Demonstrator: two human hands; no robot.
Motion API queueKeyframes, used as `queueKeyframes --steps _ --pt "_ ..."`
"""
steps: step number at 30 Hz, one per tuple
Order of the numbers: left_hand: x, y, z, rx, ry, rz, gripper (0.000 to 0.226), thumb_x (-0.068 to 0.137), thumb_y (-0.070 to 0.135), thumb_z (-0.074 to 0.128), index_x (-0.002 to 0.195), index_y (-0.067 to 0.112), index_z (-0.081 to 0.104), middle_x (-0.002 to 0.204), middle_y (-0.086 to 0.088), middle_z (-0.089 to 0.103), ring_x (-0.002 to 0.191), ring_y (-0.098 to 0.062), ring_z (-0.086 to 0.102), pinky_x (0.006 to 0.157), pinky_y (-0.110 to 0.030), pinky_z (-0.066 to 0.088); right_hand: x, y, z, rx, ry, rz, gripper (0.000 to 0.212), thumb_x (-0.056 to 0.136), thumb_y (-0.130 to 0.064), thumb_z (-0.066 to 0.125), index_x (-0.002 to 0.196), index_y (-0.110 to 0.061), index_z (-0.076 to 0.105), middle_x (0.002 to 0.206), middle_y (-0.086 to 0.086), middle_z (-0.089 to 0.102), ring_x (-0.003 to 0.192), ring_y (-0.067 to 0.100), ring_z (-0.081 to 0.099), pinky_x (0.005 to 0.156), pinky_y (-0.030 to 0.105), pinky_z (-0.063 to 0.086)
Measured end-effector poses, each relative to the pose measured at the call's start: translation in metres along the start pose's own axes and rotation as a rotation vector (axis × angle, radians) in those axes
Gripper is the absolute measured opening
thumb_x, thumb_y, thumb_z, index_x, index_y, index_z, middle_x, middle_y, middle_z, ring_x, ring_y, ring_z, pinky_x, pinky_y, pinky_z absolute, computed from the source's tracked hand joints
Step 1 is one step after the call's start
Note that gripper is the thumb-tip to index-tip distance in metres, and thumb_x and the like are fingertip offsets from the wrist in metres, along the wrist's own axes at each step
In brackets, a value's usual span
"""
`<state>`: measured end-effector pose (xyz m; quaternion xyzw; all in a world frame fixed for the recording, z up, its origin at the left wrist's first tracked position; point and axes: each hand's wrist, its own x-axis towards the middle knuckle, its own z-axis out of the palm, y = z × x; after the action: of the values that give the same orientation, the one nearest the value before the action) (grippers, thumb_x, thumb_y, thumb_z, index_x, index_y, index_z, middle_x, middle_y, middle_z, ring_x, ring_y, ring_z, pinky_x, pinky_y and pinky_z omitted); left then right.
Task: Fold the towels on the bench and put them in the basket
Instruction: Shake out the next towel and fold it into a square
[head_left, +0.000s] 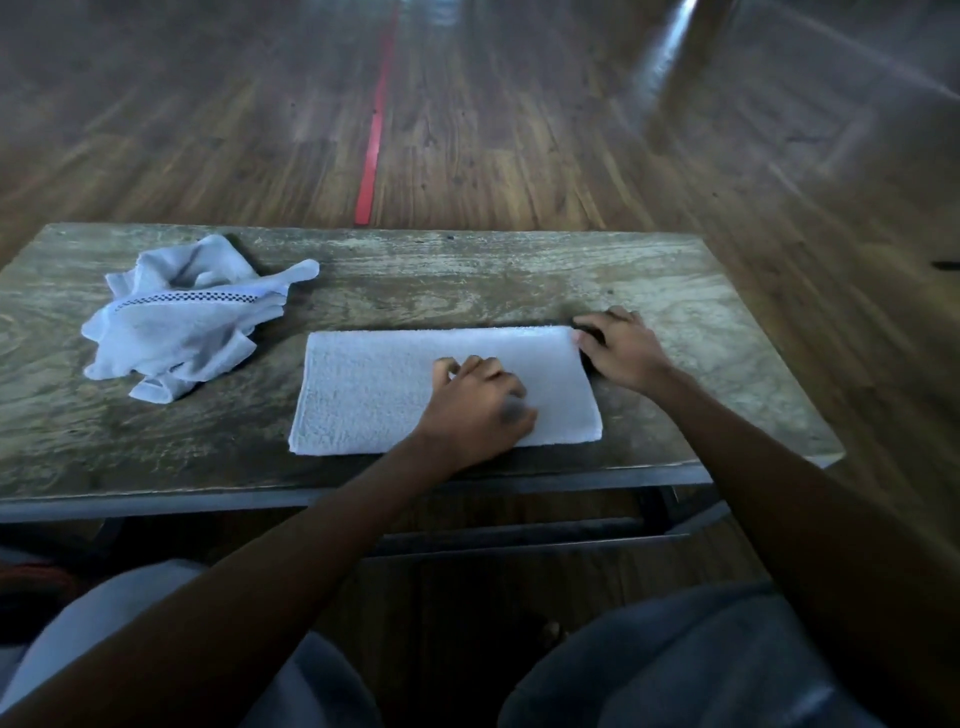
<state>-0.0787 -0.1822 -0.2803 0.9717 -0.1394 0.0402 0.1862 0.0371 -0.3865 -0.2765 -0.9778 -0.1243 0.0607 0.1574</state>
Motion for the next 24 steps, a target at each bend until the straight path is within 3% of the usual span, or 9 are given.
queueKeyframes --steps 4,7,9,12,15,18,21,24 --pt "0.015 0.027 0.019 -0.021 -0.016 0.046 0.051 0.077 0.063 0.058 0.114 0.027 0.062 0.116 0.007 0.054 0.115 -0.013 0.043 0.096 -0.035 0.018 0.008 -0.008 0.004 -0.058 -0.108 -0.029 0.048 0.097 -0.050 0.034 0.143 -0.037 0.033 0.145 0.009 0.031 0.136 0.033 0.021 0.108 0.047 0.024" --pt "0.023 0.034 0.027 0.082 -0.022 0.124 0.064 0.070 0.069 0.061 0.117 0.025 0.061 0.118 0.005 0.054 0.115 -0.017 0.044 0.096 -0.037 0.024 0.010 -0.010 0.004 -0.128 -0.164 -0.046 0.048 0.096 -0.053 0.032 0.142 -0.038 0.034 0.149 0.008 0.024 0.137 0.032 0.019 0.108 0.047 0.021" --pt "0.026 0.037 0.028 0.114 -0.032 0.163 0.060 0.071 0.063 0.065 0.112 0.020 0.063 0.113 0.000 0.058 0.110 -0.023 0.049 0.091 -0.040 0.033 0.010 -0.008 0.002 -0.115 -0.164 -0.070 0.045 0.096 -0.051 0.036 0.137 -0.033 0.041 0.143 0.008 0.029 0.133 0.031 0.023 0.106 0.046 0.023" --pt "0.029 0.039 0.028 0.211 0.010 0.280 0.038 0.070 0.045 0.074 0.093 0.015 0.068 0.089 -0.005 0.064 0.085 -0.028 0.061 0.068 -0.038 0.047 0.008 -0.005 0.000 -0.033 -0.150 -0.088 0.036 0.094 -0.045 0.045 0.125 -0.027 0.048 0.130 0.005 0.037 0.126 0.027 0.028 0.104 0.043 0.027" --pt "0.025 0.038 0.031 0.253 0.115 0.404 0.027 0.078 0.032 0.053 0.098 0.020 0.067 0.081 -0.002 0.064 0.069 -0.023 0.062 0.053 -0.030 0.047 0.007 -0.006 0.000 0.093 -0.170 -0.058 0.033 0.092 -0.037 0.051 0.119 -0.018 0.051 0.120 0.004 0.039 0.119 0.021 0.031 0.102 0.040 0.031" --pt "0.019 0.038 0.029 0.284 0.177 0.489 0.039 0.080 0.026 0.039 0.109 0.026 0.064 0.078 -0.001 0.062 0.064 -0.021 0.059 0.055 -0.028 0.042 0.006 -0.013 -0.008 0.300 -0.193 -0.009 0.027 0.089 -0.025 0.055 0.106 -0.005 0.056 0.097 0.004 0.048 0.091 0.018 0.046 0.077 0.034 0.040" --pt "0.014 0.036 0.016 0.179 0.268 0.418 0.029 0.081 0.023 0.042 0.098 0.020 0.064 0.079 -0.002 0.061 0.067 -0.023 0.060 0.060 -0.031 0.041 0.004 -0.024 -0.023 0.570 -0.130 0.024 0.002 0.089 -0.019 0.056 0.090 -0.018 0.056 0.075 -0.006 0.048 0.067 0.010 0.045 0.060 0.025 0.035" --pt "0.003 0.036 -0.010 -0.079 0.362 0.208 0.019 0.082 0.020 0.047 0.091 0.017 0.062 0.081 0.000 0.064 0.070 -0.022 0.059 0.063 -0.031 0.042 0.006 -0.042 -0.040 0.836 -0.126 -0.020 0.018 0.088 -0.010 0.051 0.099 -0.020 0.060 0.064 -0.005 0.042 0.052 0.006 0.038 0.049 0.021 0.028"
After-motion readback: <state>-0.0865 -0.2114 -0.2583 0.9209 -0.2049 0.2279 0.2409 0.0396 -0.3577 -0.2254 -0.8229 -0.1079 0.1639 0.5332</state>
